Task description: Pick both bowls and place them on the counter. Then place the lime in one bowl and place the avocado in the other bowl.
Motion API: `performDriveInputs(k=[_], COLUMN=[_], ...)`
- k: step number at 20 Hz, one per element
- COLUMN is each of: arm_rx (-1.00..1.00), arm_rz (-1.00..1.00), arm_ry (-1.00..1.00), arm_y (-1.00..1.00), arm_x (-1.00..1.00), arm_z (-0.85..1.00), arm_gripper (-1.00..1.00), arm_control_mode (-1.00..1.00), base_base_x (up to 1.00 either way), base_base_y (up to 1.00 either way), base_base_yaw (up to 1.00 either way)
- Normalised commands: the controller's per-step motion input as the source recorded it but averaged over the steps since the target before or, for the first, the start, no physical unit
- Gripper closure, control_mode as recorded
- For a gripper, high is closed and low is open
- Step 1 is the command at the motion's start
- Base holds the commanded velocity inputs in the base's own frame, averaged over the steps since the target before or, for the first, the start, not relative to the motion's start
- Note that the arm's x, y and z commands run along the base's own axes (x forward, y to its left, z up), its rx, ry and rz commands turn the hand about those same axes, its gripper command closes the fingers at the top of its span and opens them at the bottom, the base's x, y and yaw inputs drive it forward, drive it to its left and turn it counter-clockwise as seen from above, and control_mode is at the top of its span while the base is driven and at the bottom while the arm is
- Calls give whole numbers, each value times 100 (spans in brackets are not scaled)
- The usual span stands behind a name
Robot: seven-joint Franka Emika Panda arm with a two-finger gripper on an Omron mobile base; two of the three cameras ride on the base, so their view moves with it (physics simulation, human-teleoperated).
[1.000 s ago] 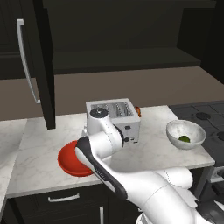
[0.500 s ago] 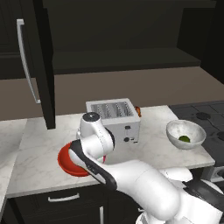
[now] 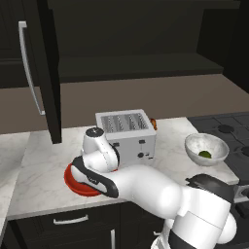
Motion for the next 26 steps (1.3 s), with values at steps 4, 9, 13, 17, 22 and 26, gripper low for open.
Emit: performDriveInputs(k=[4,9,13,17,22,26], arm_rx=[0,0,0,0,0,0], arm_rz=[-5,-5,-5,-2,0,0], arm_ry=[0,0,0,0,0,0], arm_y=[12,3,0,0,-3,-7], arm_x=[11,9,10,8,0,-4], arm_z=[-23,-21,-19,-18,-16,-1], arm_gripper=[100,100,100,-100,-100,-100], arm_control_mode=[-100,-100,-100,-100,-100,-100], base_base_x=[0,0,0,0,0,0], base_base_y=[0,0,0,0,0,0], base_base_yaw=[0,0,0,0,0,0])
